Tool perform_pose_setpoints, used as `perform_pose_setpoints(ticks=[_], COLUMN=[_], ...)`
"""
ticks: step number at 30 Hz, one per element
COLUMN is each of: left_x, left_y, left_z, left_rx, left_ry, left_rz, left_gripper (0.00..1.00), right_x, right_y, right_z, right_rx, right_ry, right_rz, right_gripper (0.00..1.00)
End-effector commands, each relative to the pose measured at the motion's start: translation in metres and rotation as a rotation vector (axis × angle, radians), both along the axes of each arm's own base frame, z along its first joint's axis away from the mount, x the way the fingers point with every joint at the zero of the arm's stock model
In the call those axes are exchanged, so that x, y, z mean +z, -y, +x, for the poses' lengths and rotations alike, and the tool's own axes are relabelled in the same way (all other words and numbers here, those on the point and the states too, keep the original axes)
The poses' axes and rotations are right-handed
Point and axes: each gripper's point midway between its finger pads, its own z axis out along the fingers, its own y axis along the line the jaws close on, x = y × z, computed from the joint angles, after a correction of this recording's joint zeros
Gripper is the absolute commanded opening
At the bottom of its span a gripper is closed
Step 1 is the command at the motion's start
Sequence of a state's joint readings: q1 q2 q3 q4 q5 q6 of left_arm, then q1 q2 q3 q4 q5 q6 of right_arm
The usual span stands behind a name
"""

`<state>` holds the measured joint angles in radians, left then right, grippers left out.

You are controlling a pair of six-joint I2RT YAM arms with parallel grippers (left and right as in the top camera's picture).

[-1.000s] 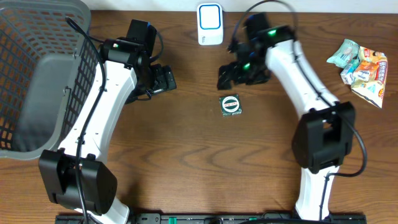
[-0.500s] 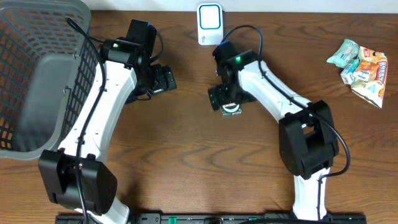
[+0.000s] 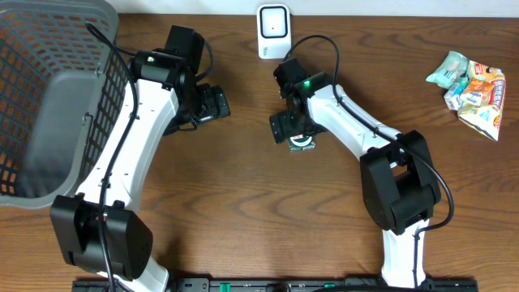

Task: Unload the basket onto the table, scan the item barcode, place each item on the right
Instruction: 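Move the right gripper left and lower it onto the green Zam-Buk tin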

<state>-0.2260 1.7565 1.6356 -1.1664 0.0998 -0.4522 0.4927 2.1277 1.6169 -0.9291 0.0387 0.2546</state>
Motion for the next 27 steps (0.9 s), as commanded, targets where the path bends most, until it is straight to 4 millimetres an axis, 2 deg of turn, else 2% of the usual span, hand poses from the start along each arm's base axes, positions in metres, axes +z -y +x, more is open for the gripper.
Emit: perform_pose_setpoints(ticks=[1,5,12,20,27], left_x=[-0.003,-0.003,-0.003,-0.003,-0.003], left_y=[-0.001,-0.001,-0.002,-0.002,-0.001], left_z=[-0.001,-0.001,-0.001,-0.001,-0.001], left_rx=[0.015,0.015,0.015,0.015,0.015], left_ry=[-0.012,-0.012,-0.012,-0.012,-0.012], left_rz=[0.003,0.003,0.003,0.003,0.003], left_gripper=[1.0,1.0,1.0,1.0,1.0], right_x=[-0.009,-0.017,-0.027,-0.028,-0.028], right_y=[0.005,0.007,0.01,0.01,0.003], right_z=[-0.005,-0.011,-0.017,-0.016,-0.02], right_rx=[0.007,0.005,0.005,0.005,0.009], right_ry=[-0.011,-0.033,-0.041,-0.038,-0.059], right_rz=[-0.024,-0.018,-0.023,-0.021,0.02], right_gripper=[0.88,0.88,0.75,0.64,0.62])
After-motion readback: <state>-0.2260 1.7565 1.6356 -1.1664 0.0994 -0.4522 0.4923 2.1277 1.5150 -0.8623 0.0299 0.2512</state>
